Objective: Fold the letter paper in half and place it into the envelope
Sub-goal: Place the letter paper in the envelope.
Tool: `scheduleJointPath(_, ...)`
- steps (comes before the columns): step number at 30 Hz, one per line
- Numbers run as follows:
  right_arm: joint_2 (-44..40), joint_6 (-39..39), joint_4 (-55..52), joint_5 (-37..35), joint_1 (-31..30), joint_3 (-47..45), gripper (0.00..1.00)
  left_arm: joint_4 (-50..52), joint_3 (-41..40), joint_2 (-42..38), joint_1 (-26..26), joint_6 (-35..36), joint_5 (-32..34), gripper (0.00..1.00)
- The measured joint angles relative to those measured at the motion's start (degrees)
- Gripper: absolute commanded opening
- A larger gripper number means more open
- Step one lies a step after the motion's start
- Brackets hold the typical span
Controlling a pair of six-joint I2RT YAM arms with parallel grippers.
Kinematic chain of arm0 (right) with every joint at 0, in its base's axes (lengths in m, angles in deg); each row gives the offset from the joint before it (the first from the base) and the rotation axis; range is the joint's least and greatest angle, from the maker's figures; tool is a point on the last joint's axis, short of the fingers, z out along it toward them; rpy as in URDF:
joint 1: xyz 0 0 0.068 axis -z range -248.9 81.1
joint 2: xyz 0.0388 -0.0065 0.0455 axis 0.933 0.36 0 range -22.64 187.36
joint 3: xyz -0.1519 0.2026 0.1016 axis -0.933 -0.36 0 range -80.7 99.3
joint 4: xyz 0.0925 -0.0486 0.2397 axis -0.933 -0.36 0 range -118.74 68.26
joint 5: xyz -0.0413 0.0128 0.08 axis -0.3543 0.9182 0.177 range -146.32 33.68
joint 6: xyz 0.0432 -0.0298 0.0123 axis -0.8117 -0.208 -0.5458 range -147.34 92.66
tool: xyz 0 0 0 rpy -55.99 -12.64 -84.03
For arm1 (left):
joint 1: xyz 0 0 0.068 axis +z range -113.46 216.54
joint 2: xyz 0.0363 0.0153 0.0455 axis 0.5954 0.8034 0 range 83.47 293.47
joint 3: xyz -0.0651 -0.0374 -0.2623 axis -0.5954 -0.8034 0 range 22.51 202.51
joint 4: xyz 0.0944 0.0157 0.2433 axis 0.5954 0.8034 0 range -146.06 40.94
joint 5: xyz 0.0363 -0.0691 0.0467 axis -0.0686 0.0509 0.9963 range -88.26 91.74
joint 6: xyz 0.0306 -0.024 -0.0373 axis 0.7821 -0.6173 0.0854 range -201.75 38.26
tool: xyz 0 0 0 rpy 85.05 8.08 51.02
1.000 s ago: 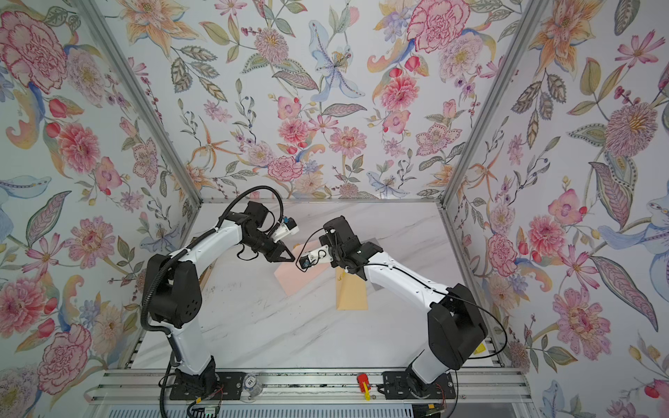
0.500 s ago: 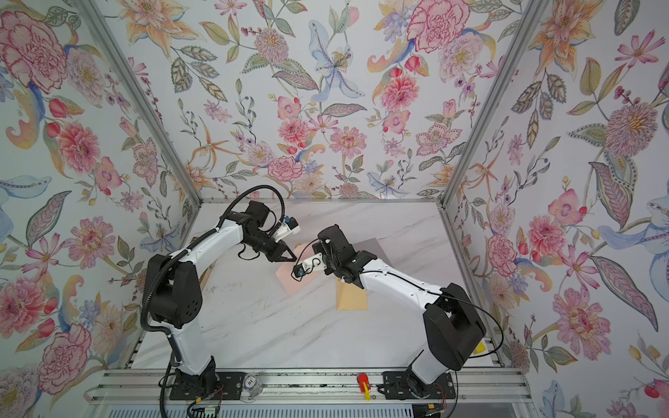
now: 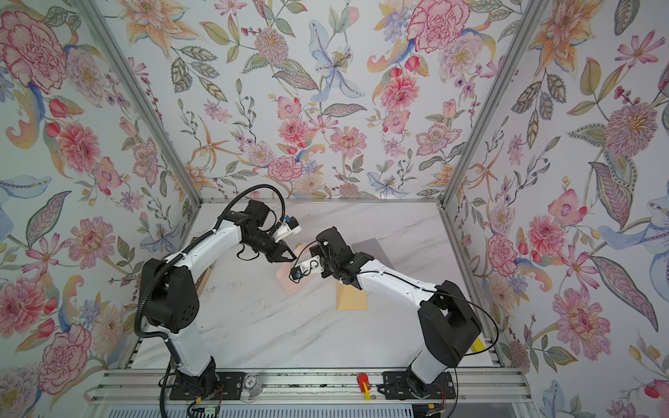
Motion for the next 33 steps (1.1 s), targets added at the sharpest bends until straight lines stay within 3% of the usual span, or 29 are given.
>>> scheduleJointPath(33, -3.8, -8.0, 1.2, 2.2, 3.8, -3.5, 0.00, -0.1, -1.9, -1.6, -0.2, -0.1, 0.0, 0.00)
